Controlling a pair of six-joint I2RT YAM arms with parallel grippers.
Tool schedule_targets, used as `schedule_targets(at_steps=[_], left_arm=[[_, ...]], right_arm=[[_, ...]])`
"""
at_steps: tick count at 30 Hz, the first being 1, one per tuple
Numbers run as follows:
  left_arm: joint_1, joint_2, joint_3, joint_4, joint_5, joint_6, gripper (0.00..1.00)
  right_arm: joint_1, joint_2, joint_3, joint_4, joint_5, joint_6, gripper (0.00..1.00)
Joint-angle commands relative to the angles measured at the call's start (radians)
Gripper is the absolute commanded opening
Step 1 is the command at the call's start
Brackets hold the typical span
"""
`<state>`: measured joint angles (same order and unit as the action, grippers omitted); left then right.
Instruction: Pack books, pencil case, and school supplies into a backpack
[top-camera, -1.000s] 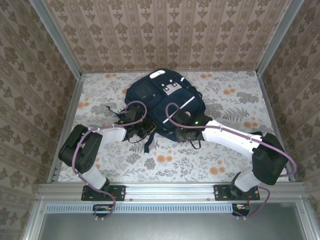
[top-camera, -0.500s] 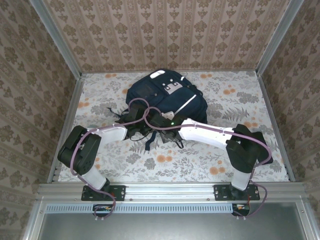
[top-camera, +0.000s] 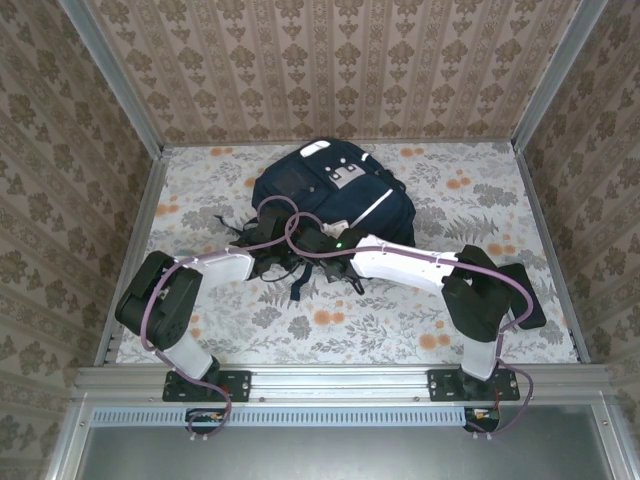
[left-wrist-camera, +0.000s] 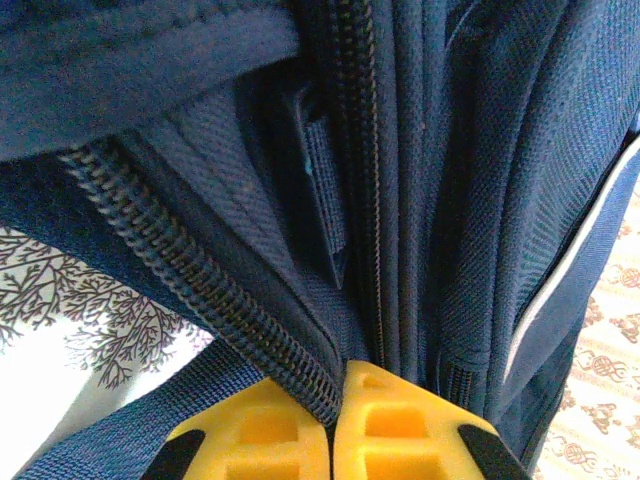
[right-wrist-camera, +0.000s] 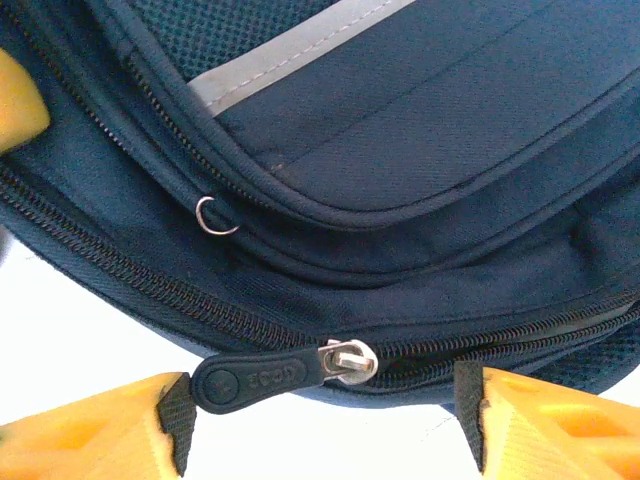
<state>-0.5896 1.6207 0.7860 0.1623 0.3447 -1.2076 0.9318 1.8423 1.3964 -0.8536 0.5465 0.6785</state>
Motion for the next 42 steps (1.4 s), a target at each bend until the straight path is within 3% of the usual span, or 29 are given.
schedule_targets(at_steps=[1,12,18,24,31,42], left_arm=[[-0.007,-0.016,0.030,0.047,0.039,0.026,0.04],[-0.005,0.004,0.033,0.045,0.036,0.025,0.04],[-0.006,0.005,0.035,0.040,0.034,0.025,0.04],[-0.006,0.004,0.035,0.035,0.033,0.028,0.04],[-0.006,0.001,0.033,0.032,0.030,0.032,0.03],[-0.007,-0.005,0.021,0.056,0.045,0.028,0.03]], right_arm=[[-0.007,-0.043,-0.005,-0.053,0.057,0.040,0.69],[-0.018,-0.185,-0.113,-0.062,0.056,0.096,0.60],[-0.040,-0.202,-0.141,-0.020,-0.041,0.062,0.38],[-0.065,-0.188,-0.134,0.068,-0.186,-0.008,0.49],[-0.071,-0.161,-0.078,0.069,-0.191,-0.015,0.60],[-0.073,0.013,0.060,-0.035,-0.092,0.064,0.60]])
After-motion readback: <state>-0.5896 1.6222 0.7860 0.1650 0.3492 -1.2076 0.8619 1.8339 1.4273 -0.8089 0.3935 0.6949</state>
